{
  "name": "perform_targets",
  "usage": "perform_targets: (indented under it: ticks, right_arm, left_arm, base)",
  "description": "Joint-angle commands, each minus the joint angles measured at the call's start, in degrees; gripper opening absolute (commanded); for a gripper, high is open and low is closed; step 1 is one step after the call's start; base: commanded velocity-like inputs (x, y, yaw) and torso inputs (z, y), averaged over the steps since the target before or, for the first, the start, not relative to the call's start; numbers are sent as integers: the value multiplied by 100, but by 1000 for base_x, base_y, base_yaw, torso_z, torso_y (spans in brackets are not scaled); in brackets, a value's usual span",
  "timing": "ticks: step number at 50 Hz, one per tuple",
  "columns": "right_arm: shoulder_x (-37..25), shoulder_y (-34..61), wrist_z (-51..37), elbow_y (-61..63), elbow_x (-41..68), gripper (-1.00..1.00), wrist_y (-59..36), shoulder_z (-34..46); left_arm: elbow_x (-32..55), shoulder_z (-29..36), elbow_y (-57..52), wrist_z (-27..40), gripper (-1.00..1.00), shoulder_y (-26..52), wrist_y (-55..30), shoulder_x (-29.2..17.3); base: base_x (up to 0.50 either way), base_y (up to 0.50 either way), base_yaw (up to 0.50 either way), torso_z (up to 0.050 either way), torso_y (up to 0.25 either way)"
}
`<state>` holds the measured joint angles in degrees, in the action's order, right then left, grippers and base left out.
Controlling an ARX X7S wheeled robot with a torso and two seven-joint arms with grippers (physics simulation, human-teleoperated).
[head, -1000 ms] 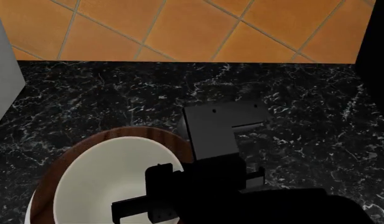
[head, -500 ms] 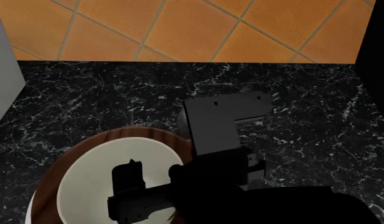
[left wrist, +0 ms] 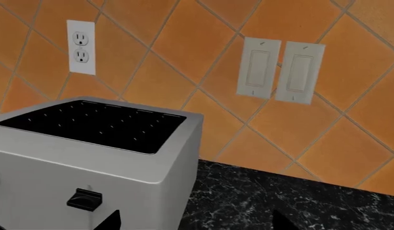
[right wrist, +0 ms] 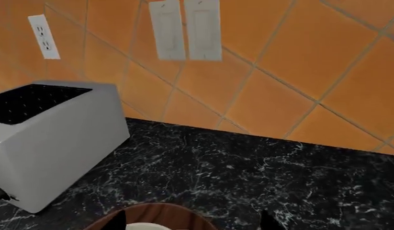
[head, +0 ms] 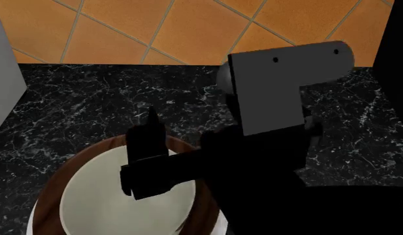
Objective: Stack the bowls from largest to smallest.
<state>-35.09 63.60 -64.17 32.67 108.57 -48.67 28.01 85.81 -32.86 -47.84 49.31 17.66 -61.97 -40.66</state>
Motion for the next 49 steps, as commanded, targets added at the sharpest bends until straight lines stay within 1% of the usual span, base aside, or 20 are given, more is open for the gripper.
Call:
perform_targets:
  ticks: [1, 5, 14, 18, 24, 26, 30, 31, 33, 35, 37, 40, 42, 46, 49]
  right_arm:
    - [-541, 254, 99, 417, -98, 100, 32, -793]
    - [-852, 347, 89, 557, -12, 100, -66, -903]
    - [-1559, -57, 245, 838, -24, 100, 153, -1575]
    - [-1840, -500, 331, 938, -51, 100, 364, -1973]
    - [-2071, -1195, 471, 1085, -229, 100, 603, -2462]
    - [-2244, -1436, 447, 1169, -298, 100, 655, -2689]
    - [-2533, -1968, 478, 1433, -292, 100, 768, -3213]
    - [-2399, -2404, 386, 1540, -375, 100, 1015, -3651]
    - [-2311, -2888, 524, 1720, -507, 100, 1028, -3933]
    - [-2175, -3361, 672, 1896, -818, 100, 999, -4228]
    - [-2147, -3497, 765, 2026, -1204, 100, 800, -4160]
    - [-2045, -3662, 790, 2048, -1357, 100, 802, -4220]
    - [-2005, -3925, 797, 2090, -1396, 100, 859, -4458]
    - [-1816, -4693, 1099, 2194, -1649, 100, 885, -5061]
    - [-1688, -5004, 1222, 2218, -1750, 100, 907, -5306]
  left_arm:
    - [-98, -2, -76, -181, 100, -40, 94, 103]
    - [-208, 58, -55, -256, 100, -59, 96, 134]
    - [-162, 30, -72, -261, 100, -84, 123, 84]
    - [-177, 72, -79, -255, 100, -72, 126, 85]
    - [-127, 166, -85, -262, 100, -46, 125, 83]
    - [29, 177, -113, -162, 100, 10, 137, 38]
    - [-60, 258, -110, -193, 100, 11, 139, 86]
    - [123, 262, -103, -128, 100, 36, 178, 101]
    - [319, 285, -156, -7, 100, 76, 201, 69]
    - [333, 316, -179, -1, 100, 89, 204, 75]
    - [260, 341, -184, -53, 100, 62, 196, 107]
    - [294, 365, -196, -20, 100, 68, 202, 106]
    - [355, 386, -228, 35, 100, 82, 208, 91]
    - [344, 461, -240, 61, 100, 125, 206, 103]
    - [200, 541, -245, 2, 100, 117, 179, 154]
  base:
    - [0, 0, 0, 0, 0]
    - [0, 0, 0, 0, 0]
    - [0, 0, 0, 0, 0]
    - [0, 0, 0, 0, 0]
    - [0, 0, 0, 0, 0]
    - [0, 0, 0, 0, 0]
    - [0, 0, 0, 0, 0]
    - [0, 0, 0, 0, 0]
    - [0, 0, 0, 0, 0]
    - [0, 0, 0, 0, 0]
    - [0, 0, 0, 0, 0]
    - [0, 0, 0, 0, 0]
    - [0, 0, 0, 0, 0]
    - [0, 0, 0, 0, 0]
    - [0, 0, 0, 0, 0]
